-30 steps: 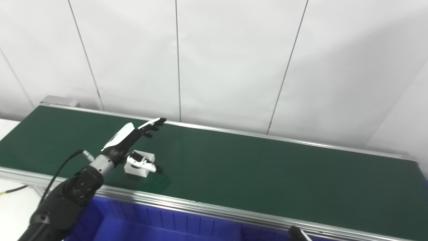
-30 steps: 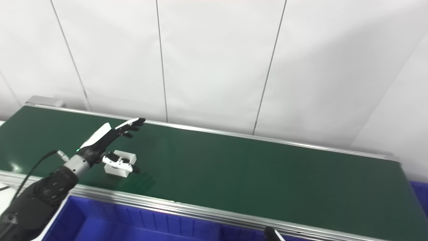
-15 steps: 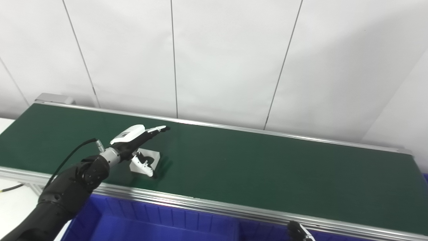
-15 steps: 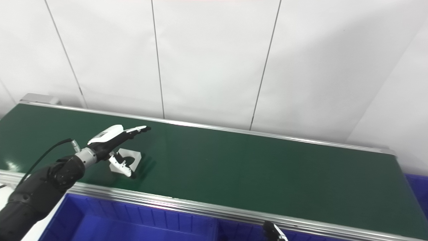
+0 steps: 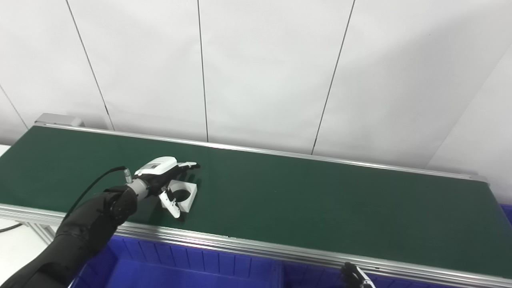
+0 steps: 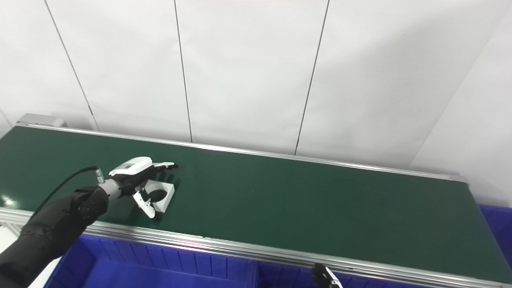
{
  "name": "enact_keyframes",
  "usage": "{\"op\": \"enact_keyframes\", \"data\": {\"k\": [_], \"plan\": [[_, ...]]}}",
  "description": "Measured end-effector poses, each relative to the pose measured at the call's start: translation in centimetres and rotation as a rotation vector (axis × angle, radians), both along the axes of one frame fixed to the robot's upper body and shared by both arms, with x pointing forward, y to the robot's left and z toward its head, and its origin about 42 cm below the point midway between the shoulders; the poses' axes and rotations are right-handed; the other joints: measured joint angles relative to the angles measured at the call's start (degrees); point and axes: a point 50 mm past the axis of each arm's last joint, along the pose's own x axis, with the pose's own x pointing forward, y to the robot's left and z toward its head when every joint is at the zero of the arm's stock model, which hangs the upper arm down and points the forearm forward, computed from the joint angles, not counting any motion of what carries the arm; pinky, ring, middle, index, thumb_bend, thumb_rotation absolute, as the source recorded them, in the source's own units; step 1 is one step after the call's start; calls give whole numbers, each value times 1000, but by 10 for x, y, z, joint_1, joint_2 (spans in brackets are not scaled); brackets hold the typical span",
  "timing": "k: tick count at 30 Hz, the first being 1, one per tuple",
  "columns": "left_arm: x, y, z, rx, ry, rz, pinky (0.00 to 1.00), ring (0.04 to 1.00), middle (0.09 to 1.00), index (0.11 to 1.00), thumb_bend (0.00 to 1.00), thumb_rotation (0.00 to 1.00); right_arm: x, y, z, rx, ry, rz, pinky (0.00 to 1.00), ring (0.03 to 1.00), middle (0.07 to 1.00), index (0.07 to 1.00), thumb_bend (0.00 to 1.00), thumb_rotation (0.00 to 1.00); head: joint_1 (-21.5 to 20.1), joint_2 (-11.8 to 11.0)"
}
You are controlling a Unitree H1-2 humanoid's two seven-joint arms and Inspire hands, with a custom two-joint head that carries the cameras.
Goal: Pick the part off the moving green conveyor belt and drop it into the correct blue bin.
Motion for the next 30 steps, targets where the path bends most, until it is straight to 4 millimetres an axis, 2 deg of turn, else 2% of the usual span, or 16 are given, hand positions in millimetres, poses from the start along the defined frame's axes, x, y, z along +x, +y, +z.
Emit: {"op": "enact_keyframes", "data": {"k": [1, 2, 4, 5, 6, 7, 9, 10, 11, 13, 21, 24, 30], "plan": [[1, -1, 1, 7, 0, -4, 730, 818, 875, 858, 796, 0, 0, 0, 0, 0, 0, 1, 777, 813, 829, 853, 913, 542, -1, 0], [2, -2, 1, 8, 0, -5, 489, 599, 720, 804, 699, 0, 0, 0, 0, 0, 0, 1, 777, 814, 830, 852, 913, 540, -2, 0], [2, -2, 2, 3, -14, -1, 321, 414, 558, 735, 592, 0, 0, 0, 0, 3, 1, -3, 777, 815, 831, 854, 911, 540, -1, 1], [3, -2, 3, 2, -27, 3, 283, 371, 511, 683, 559, 0, 0, 0, 0, 4, 2, -4, 777, 814, 832, 855, 911, 543, -1, 1], [3, -2, 3, 3, -34, 4, 281, 363, 496, 591, 539, 0, 0, -1, 0, 4, 2, -6, 776, 814, 832, 855, 912, 543, -1, 1], [3, -2, 4, 3, -40, 5, 285, 360, 488, 542, 529, 0, -1, -1, 0, 6, 3, -7, 778, 815, 832, 854, 912, 538, -1, 2], [3, -2, 4, 1, -50, 8, 241, 315, 479, 500, 521, 0, -1, -1, 1, 9, 4, -3, 779, 816, 834, 855, 911, 536, -1, 1], [3, -2, 4, 1, -52, 9, 235, 310, 478, 495, 521, 0, 0, -1, 1, 12, 4, -3, 778, 816, 835, 855, 910, 536, -1, 1], [3, -2, 4, -1, -55, 10, 278, 355, 439, 502, 518, 0, 0, -1, 1, 13, 4, -4, 776, 816, 835, 854, 906, 533, -1, 1], [3, -2, 5, -9, -59, 12, 321, 396, 436, 507, 519, 0, 0, -1, 1, 15, 4, -4, 772, 813, 833, 851, 906, 535, 1, 3], [-4, -4, 8, -83, -103, 3, 334, 394, 448, 507, 519, 0, 1, -1, 1, 8, 0, -4, 775, 806, 827, 845, 912, 547, 2, 3], [-12, -5, 14, -166, -180, -20, 321, 375, 431, 510, 518, 0, 1, -1, 1, 8, 0, -4, 769, 805, 827, 842, 908, 545, -3, 5], [-32, -12, 29, -380, -336, -24, 367, 413, 473, 516, 500, 0, -1, -1, 1, 11, 3, -7, 780, 812, 835, 847, 923, 555, -22, 10]]}}
